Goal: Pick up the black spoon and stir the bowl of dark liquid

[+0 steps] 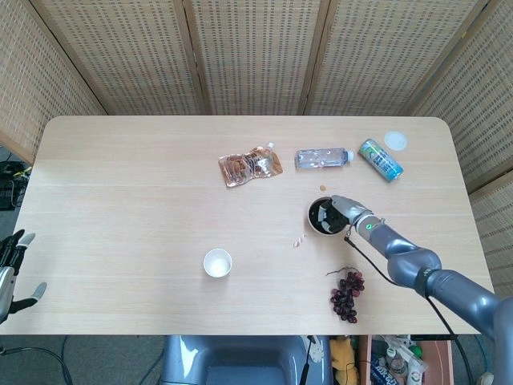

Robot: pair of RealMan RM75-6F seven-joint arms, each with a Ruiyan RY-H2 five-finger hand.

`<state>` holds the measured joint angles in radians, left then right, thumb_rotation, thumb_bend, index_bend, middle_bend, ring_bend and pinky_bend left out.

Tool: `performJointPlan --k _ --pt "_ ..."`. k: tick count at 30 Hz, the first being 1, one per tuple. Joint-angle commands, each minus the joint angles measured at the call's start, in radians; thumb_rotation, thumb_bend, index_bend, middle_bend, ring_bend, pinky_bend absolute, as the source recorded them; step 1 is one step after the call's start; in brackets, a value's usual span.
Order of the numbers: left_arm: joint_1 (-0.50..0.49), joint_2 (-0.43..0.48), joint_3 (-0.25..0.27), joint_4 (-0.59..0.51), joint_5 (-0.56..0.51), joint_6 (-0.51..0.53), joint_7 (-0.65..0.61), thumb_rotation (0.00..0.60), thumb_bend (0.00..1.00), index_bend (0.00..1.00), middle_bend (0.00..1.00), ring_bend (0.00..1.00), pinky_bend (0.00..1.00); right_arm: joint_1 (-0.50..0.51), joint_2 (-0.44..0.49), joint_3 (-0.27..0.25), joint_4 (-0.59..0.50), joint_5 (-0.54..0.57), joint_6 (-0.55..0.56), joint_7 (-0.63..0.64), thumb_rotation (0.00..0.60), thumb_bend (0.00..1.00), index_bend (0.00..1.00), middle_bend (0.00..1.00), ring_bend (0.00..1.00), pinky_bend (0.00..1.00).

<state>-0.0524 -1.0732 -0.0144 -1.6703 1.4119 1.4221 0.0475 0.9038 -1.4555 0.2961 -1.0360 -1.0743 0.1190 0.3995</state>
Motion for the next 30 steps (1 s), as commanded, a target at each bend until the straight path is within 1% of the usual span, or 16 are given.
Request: performJointPlan --k 1,9,16,20,30 --pt "0.001 0.0 0.0 -0.002 -0.002 0.0 0.003 0.6 0.31 0.0 0.0 0.0 0.0 0.009 -0.015 0.002 0.03 0.004 -0.004 0.001 0.6 0.72 0.65 0.95 0.98 1.0" --pt "0.003 0.002 0.001 -0.004 -0.011 -0.003 0.009 0.6 0.31 0.0 0.0 0.0 0.0 0.038 -0.062 0.021 0.102 0.004 -0.016 0.001 0.6 0.72 0.65 0.95 0.98 1.0" --pt "0.005 0.0 0.002 0.0 -0.013 -0.004 0.005 0.6 0.31 0.0 0.0 0.0 0.0 0.049 -0.08 0.031 0.118 0.001 -0.021 -0.002 0.6 0.72 0.65 0.95 0.98 1.0" --pt "0.006 -0.001 0.003 0.004 -0.014 -0.006 0.001 0.6 0.31 0.0 0.0 0.0 0.0 0.048 -0.074 0.035 0.093 -0.002 -0.028 -0.004 0.6 0.72 0.65 0.95 0.98 1.0" --pt "0.004 -0.002 0.003 0.011 -0.007 -0.008 -0.009 0.6 0.31 0.0 0.0 0.0 0.0 0.021 -0.012 0.04 -0.032 -0.005 -0.021 -0.007 0.6 0.72 0.65 0.95 0.98 1.0"
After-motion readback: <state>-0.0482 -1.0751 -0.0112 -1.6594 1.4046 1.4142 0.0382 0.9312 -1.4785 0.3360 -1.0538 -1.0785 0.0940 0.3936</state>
